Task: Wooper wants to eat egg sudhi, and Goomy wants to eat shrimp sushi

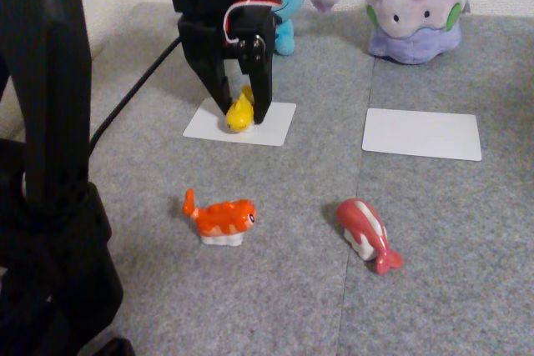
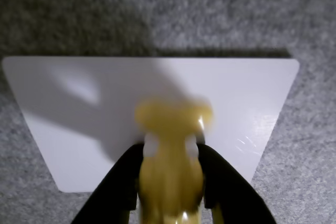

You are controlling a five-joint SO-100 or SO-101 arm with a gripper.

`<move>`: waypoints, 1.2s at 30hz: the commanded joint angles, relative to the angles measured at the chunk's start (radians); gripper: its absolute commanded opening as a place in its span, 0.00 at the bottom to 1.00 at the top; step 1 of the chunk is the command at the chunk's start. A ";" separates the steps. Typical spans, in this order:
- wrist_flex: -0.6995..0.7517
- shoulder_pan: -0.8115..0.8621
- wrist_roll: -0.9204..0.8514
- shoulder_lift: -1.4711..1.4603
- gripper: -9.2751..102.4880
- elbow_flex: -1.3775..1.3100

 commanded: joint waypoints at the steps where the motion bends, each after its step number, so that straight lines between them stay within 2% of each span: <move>1: -0.020 -0.003 0.006 0.002 0.10 -0.051; 5: -0.029 -0.005 0.008 -0.005 0.14 -0.051; 13: -0.008 -0.015 0.011 0.009 0.34 -0.051; 17: 0.061 -0.025 0.015 0.067 0.41 -0.051; 24: 0.219 -0.101 0.017 0.319 0.42 -0.048; 29: 0.396 -0.155 -0.008 0.522 0.42 -0.038; 34: 0.529 -0.153 -0.250 0.638 0.42 -0.037; 36: 0.540 -0.132 -0.350 0.670 0.42 -0.034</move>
